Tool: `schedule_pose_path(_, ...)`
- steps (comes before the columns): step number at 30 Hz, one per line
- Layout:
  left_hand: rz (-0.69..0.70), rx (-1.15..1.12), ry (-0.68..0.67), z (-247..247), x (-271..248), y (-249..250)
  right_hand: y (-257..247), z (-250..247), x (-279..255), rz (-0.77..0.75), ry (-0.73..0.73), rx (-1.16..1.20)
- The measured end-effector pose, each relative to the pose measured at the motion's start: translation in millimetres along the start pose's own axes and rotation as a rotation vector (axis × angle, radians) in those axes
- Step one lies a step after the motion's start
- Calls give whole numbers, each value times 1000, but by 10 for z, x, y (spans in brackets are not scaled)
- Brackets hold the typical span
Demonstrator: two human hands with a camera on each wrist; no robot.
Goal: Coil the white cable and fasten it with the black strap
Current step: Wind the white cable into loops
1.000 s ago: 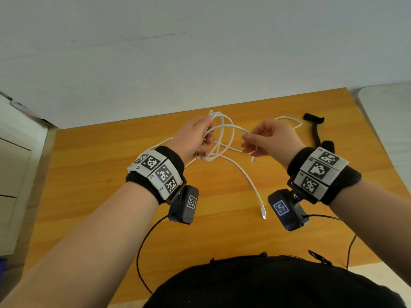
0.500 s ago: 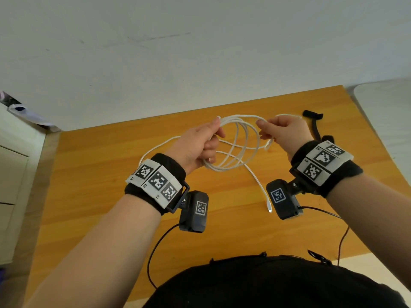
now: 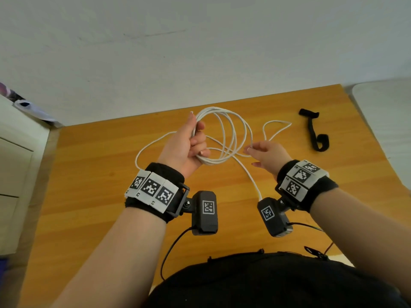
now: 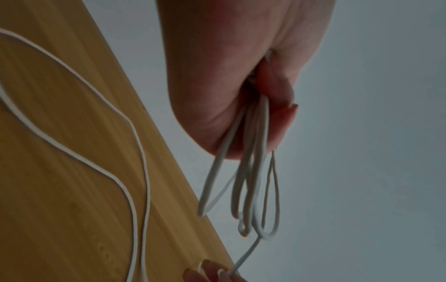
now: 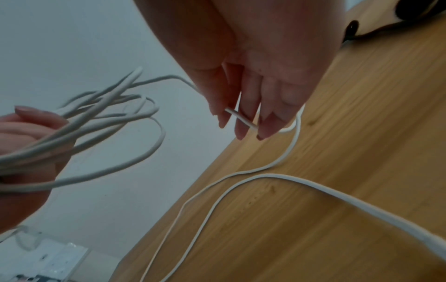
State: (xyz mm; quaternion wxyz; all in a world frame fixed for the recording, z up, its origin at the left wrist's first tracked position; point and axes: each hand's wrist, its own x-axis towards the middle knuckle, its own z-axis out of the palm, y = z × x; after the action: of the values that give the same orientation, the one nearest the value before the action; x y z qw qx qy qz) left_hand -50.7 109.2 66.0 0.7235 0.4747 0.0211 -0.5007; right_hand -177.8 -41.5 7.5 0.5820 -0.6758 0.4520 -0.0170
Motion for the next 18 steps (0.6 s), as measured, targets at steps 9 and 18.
schedule_pose_path(9, 75, -188, 83, 335, 10, -299, 65, -345, 3, -130, 100, -17)
schedule_pose_path(18, 113, -241, 103, 637, -31, -521, 121, -685, -14, -183, 166, 0)
